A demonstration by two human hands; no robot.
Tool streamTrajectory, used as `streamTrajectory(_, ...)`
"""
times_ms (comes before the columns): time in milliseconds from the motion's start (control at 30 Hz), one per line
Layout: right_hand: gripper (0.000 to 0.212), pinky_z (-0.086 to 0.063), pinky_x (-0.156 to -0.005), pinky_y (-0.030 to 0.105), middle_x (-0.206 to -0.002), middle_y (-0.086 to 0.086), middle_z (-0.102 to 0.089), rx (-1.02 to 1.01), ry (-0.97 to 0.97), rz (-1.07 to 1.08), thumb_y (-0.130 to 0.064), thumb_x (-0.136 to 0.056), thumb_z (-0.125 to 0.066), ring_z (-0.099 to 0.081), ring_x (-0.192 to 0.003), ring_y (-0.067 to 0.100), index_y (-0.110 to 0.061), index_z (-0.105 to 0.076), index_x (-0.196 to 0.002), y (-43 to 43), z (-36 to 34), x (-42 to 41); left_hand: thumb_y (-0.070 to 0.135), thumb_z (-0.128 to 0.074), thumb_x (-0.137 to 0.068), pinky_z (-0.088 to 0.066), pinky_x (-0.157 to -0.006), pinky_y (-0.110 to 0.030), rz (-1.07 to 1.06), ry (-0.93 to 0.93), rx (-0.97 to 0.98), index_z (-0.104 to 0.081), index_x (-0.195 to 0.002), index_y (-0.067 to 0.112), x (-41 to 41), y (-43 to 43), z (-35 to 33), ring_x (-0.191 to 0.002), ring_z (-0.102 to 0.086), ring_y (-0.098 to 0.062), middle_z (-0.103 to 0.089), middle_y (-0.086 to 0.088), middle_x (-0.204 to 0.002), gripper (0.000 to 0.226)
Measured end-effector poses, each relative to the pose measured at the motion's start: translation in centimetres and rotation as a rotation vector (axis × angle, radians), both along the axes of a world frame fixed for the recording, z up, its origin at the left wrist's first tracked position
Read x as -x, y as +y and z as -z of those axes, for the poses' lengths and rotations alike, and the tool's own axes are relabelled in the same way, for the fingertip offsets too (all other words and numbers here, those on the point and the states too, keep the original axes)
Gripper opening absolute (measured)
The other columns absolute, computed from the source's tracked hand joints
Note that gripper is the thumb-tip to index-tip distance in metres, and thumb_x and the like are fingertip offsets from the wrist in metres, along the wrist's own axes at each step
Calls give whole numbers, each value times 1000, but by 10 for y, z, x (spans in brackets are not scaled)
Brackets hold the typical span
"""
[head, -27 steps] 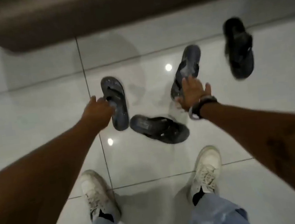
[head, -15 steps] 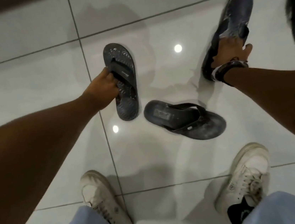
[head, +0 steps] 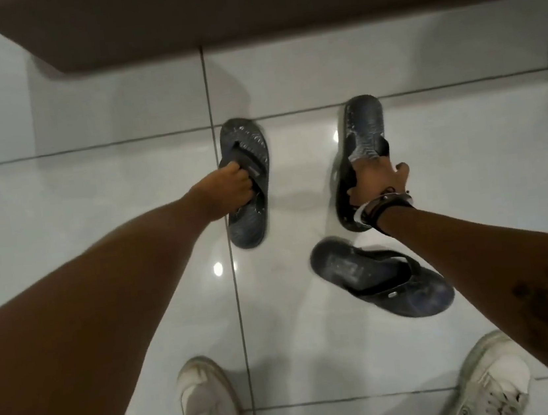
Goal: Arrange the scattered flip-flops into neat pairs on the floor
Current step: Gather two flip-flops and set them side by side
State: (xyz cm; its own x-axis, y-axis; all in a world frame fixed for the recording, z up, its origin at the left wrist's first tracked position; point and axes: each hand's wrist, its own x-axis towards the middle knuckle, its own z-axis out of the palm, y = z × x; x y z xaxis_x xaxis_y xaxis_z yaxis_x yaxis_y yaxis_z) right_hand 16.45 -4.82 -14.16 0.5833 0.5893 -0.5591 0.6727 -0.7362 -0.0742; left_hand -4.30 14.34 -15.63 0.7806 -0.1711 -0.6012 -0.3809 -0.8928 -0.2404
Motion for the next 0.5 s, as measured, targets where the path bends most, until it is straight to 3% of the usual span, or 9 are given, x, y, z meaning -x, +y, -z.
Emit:
streamTrajectory(100, 65, -24, -106, 52, -127, 9, -55, -4, 15, -17, -20, -73, -72, -40, -125, 30, -20, -46, -132, 5, 13, 34, 18, -65, -85, -43, -98, -37, -17, -41, -23, -61, -113, 19, -3, 0, 8, -107, -62, -25, -69, -1, -113, 29)
streamTrajectory(233, 49, -27, -100, 49, -119, 6, -61, -14, -51, -113, -21, -76, -68, -43, -120, 27, -16, -53, -122, 2, 25, 68, 11, -59, -87, -44, -101, -41, -132, -70, 35, -63, -108, 13, 0, 7, 19, -99, -65, -27, -70, -6, -105, 21)
streamTrajectory(367, 51, -24, -105, 49, -123, 2, -60, -4, -14, -76, -24, -79, -65, -42, -123, 24, -18, -50, -128, -2, 23, 73, 12, -61, -91, -45, -102, -36, -526, -154, 134, -63, -118, 7, 3, 6, 20, -107, -63, -28, -70, -10, -114, 27)
streamTrajectory(433, 47, -25, -103, 48, -120, 2, -61, -18, -10, -63, -27, -80, -65, -43, -122, 25, -19, -51, -125, -3, 18, 77, 13, -59, -92, -46, -94, -27, -817, -203, 197, -64, -118, 3, 2, 0, 14, -108, -61, -32, -68, -14, -116, 28)
streamTrajectory(500, 41, -27, -100, 46, -117, 3, -61, -19, -11, -63, -29, -81, -64, -45, -119, 26, -19, -54, -119, -1, 11, 82, 8, -54, -93, -45, -88, -28, -1073, -229, 244, -66, -115, 3, -1, -7, 6, -103, -62, -34, -70, -16, -110, 25)
